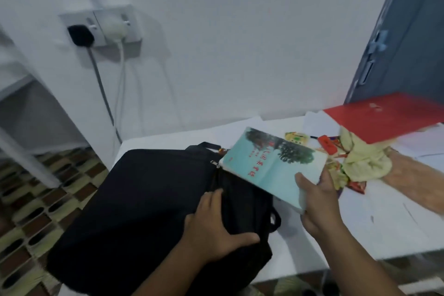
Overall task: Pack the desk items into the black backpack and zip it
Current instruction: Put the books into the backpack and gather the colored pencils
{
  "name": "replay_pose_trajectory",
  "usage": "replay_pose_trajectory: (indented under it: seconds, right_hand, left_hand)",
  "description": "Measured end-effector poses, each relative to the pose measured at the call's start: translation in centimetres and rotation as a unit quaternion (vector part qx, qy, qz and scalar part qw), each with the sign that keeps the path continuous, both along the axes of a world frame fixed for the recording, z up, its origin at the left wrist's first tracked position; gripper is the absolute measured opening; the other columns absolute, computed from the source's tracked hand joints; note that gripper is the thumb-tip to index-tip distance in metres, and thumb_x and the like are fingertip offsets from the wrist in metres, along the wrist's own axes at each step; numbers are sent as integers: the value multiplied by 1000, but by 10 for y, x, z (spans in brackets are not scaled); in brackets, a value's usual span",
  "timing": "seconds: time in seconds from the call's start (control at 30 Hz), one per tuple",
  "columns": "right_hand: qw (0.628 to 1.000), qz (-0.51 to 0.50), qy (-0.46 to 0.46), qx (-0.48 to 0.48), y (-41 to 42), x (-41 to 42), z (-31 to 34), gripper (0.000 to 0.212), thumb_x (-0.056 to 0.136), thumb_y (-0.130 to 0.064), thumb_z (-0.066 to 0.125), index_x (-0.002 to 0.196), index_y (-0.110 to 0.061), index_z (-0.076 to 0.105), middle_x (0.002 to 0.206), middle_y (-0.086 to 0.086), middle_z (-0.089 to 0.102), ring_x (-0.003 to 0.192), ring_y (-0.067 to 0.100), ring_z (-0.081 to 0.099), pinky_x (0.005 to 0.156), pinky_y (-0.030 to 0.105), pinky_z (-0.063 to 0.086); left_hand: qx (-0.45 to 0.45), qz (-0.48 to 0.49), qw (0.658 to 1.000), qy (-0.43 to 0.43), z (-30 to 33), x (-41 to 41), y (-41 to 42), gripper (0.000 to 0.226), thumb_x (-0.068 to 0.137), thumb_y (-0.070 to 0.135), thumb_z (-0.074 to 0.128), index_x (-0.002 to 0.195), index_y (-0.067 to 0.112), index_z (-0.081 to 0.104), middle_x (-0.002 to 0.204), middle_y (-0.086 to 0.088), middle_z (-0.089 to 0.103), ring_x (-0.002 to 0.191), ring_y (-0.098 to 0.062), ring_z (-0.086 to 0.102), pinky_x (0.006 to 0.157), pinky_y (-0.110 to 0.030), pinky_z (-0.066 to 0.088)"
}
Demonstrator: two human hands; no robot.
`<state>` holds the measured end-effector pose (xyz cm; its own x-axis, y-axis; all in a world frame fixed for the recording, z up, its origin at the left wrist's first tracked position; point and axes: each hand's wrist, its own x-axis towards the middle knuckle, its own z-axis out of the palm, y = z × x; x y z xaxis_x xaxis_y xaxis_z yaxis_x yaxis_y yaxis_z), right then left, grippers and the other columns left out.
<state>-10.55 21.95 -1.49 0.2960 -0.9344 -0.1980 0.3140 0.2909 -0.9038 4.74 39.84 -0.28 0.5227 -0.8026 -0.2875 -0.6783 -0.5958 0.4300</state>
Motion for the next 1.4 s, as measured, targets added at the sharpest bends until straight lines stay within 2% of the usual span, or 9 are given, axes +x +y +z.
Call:
replay_pose_trajectory:
  seconds: [0.07, 0.17, 0.33, 0.47, 0.6, 0.73, 0.93, 1.13, 1.4]
  right_hand:
    - [999, -37, 1, 0, 12, -7, 0, 52, 92, -12, 68, 137, -29, 50, 135, 0, 63, 121, 28, 63, 102, 59, 47]
    - [998, -59, 25, 0, 21, -27, 7, 38, 97, -3, 60, 124, -31, 59, 119, -3, 72, 108, 25, 70, 97, 60, 51]
    - [995, -89, 29, -20, 23, -54, 25, 40, 96, -2, 58, 128, -25, 55, 119, 2, 71, 110, 35, 67, 92, 69, 49]
    - [995, -52, 63, -56, 29, -44, 32, 38, 96, -2, 60, 128, -22, 54, 116, 2, 70, 106, 32, 68, 91, 59, 55]
    - [995, 50, 76, -46, 46, -14, 30, 35, 97, -2, 59, 122, -27, 57, 113, -1, 71, 100, 27, 71, 85, 54, 58]
    - [987, 111, 105, -48, 63, 9, 23, 36, 97, -2, 59, 119, -30, 56, 110, -4, 71, 92, 17, 72, 80, 42, 60]
    - [982, 144, 114, -50, 47, 18, 31, 37, 96, -1, 58, 117, -31, 58, 107, -4, 73, 91, 19, 72, 75, 40, 59]
    - [981, 164, 102, -24, 29, 25, 38, 34, 95, 2, 59, 119, -23, 60, 106, -1, 75, 91, 22, 73, 75, 38, 58]
    - [972, 222, 79, 22, 39, 78, 15, 33, 92, 7, 58, 116, -15, 62, 108, 8, 75, 96, 29, 73, 85, 49, 59]
  left_hand:
    - [51, -31, 997, -43, -5, -10, -3, 113, 57, 93, 51, 148, 28, 35, 162, 3, 15, 154, -15, 0, 118, -50, 22]
    - [-82, 27, 996, 8, -4, -11, -9, 25, 84, 49, 59, 84, 24, 59, 111, 2, 61, 132, -16, 46, 101, -39, 43]
    - [-298, 262, 913, 100, 20, 31, 11, 10, 87, 1, 59, 81, 7, 64, 77, -8, 66, 86, -34, 64, 69, -33, 41]
    - [-337, 252, 907, -15, 50, 70, 43, 59, 84, -9, 46, 130, 28, 47, 98, -5, 57, 84, -29, 54, 80, -36, 41]
    - [-47, 213, 964, -151, 40, 97, 56, 52, 86, -2, 49, 120, 36, 61, 122, -9, 42, 100, -27, 45, 88, -46, 46]
    - [134, 200, 967, -86, 38, 89, 54, 36, 97, 34, 38, 123, 32, 63, 144, -6, 42, 130, -31, 37, 109, -52, 36]
    - [217, 173, 960, 23, 38, 56, 45, 130, 60, 94, 58, 155, 11, 25, 165, -12, 16, 148, -38, 23, 116, -48, 31]
    - [-89, 325, 938, 80, 52, 71, 53, 14, 80, 17, 73, 93, 18, 70, 92, -8, 72, 80, -27, 68, 77, -41, 58]
    - [-265, 285, 921, 27, 97, 71, 59, 13, 87, 17, 70, 78, 8, 66, 75, -16, 65, 66, -23, 57, 62, -35, 42]
